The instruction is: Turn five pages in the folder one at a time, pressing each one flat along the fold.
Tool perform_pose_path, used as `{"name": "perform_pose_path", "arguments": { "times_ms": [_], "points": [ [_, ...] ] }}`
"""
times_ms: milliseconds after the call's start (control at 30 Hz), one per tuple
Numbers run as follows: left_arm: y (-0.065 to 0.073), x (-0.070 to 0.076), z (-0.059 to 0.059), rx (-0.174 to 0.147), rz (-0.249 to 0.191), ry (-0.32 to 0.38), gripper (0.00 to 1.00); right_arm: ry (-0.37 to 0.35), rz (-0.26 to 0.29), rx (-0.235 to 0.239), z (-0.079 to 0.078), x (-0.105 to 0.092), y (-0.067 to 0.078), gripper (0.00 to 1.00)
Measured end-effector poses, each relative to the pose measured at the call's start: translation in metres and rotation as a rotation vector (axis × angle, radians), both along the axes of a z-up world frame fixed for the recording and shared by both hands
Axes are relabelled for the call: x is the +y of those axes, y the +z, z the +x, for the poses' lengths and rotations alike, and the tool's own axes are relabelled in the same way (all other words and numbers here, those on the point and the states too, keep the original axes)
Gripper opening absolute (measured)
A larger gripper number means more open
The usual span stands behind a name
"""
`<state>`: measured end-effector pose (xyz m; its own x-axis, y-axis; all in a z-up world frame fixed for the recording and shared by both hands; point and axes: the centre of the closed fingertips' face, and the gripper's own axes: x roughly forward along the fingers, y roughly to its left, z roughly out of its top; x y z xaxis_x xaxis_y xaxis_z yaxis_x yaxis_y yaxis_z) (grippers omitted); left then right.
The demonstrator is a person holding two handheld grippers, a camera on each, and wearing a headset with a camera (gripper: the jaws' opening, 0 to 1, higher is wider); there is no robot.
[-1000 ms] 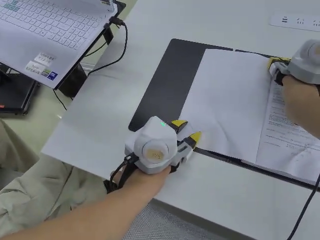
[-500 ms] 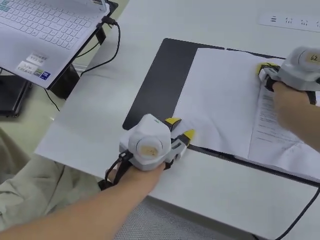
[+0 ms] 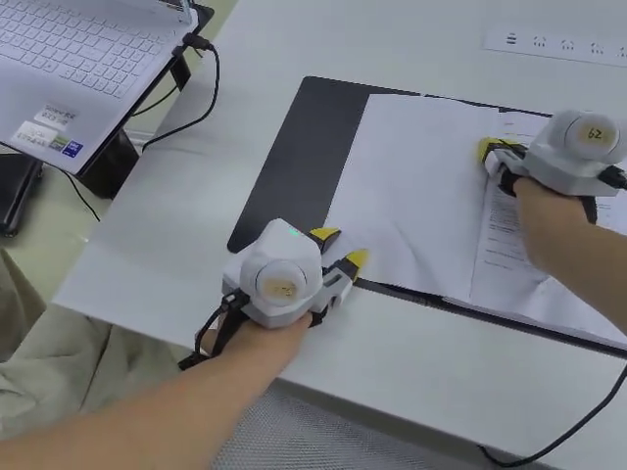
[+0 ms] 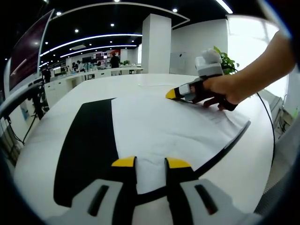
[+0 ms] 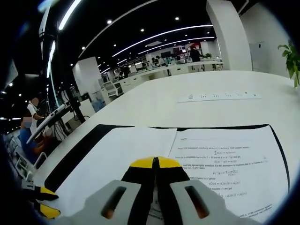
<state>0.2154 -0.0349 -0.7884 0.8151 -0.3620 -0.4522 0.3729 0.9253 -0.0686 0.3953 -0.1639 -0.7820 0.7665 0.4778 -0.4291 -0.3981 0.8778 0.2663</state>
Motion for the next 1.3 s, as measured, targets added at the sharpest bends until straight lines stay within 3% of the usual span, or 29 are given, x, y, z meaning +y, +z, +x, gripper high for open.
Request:
{"name": "perform_pose_path", "arguments": {
  "times_ms": [400, 1300],
  "points": [
    [-0.001, 0.001, 0.001, -0.001, 0.003, -0.002, 0.23, -0.002, 0.023, 0.007, -0.034, -0.001, 0.013, 0.0],
    [0.0, 0.001, 0.001, -0.004, 0.013, 0.002, 0.23, 0.021, 0.039, 0.059, -0.1, -0.006, 0.011, 0.0]
  ]
}}
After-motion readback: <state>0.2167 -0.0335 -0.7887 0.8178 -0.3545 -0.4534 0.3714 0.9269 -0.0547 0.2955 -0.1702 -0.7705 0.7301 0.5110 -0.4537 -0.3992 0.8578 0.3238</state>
